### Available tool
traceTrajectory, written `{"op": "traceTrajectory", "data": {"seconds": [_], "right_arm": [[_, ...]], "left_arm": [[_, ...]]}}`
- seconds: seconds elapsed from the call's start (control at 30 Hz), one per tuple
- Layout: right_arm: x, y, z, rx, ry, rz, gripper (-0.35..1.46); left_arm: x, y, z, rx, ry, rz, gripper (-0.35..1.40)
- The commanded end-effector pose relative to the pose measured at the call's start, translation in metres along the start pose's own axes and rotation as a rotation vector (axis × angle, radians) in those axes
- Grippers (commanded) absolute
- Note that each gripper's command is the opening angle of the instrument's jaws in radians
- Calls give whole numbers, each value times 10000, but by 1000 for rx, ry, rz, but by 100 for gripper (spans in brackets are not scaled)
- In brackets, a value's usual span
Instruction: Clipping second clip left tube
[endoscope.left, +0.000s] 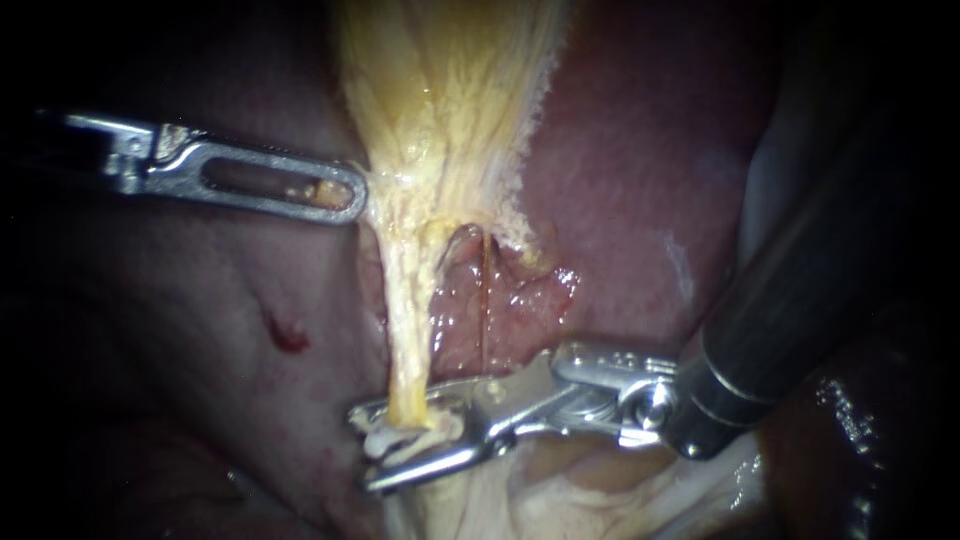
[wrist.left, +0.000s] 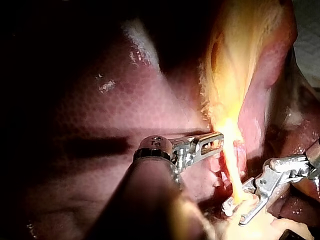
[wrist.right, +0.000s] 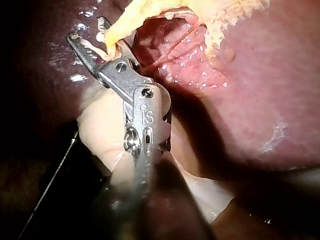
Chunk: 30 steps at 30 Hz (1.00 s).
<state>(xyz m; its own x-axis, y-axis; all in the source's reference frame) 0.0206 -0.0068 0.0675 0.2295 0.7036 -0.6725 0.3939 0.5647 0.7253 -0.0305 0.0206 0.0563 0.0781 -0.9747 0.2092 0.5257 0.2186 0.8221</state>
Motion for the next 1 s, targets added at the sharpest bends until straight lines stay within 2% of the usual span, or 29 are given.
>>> {"op": "traceTrajectory", "data": {"seconds": [0.03, 0.17, 1.0], "right_arm": [[0, 0, -1, 0, 0, 0, 3], [0, 2, -2, 0, 0, 0, -35], [-2, 6, -7, 2, 4, 17, -35]], "left_arm": [[0, 0, 0, 0, 0, 0, -35], [0, 0, 0, 0, 0, 0, -35], [-1, 1, 1, 0, 0, 0, -35]]}}
